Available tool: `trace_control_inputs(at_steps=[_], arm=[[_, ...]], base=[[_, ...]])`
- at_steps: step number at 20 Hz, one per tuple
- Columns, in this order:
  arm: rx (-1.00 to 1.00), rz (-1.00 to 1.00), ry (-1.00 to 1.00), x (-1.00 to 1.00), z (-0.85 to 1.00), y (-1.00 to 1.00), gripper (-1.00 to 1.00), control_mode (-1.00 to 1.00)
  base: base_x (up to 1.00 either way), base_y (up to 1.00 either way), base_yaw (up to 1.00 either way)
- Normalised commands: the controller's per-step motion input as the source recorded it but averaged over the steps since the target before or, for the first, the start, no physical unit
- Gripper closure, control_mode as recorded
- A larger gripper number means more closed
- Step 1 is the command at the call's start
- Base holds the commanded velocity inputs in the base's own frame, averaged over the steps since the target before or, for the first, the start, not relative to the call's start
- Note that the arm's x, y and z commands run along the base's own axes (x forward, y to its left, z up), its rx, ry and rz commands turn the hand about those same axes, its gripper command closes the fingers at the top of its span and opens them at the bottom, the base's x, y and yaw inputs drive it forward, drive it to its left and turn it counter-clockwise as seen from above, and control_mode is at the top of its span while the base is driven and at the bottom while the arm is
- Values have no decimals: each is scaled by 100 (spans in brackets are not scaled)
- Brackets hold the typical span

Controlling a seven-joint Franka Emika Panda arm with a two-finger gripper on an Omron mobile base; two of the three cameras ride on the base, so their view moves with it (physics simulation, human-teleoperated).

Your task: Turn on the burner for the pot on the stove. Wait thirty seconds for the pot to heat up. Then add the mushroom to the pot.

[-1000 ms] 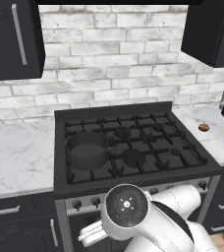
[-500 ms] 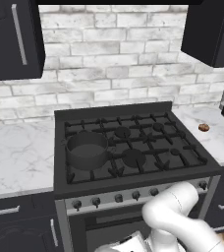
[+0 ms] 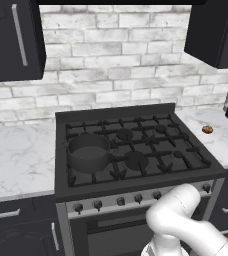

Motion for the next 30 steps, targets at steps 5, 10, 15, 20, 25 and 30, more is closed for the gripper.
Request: trace_control_inputs(at_steps=[5,10,15,20,25,30], arm=[[2,0,-16,-26,-12,-6,-100,-100],[0,5,-12,-17,-22,-1,-100,-100],[4,14,-9,-2,-30,0,-100,-100],[11,7,-5,0,-30,-1,-100,-100],[4,1,-10,-7,-28,-6,-100,-100],[0,0,-9,-5,-13,-1,-100,-100]], base=[[0,0,0],[0,0,0],[0,0,0],[0,0,0],[0,0,0],[0,0,0]])
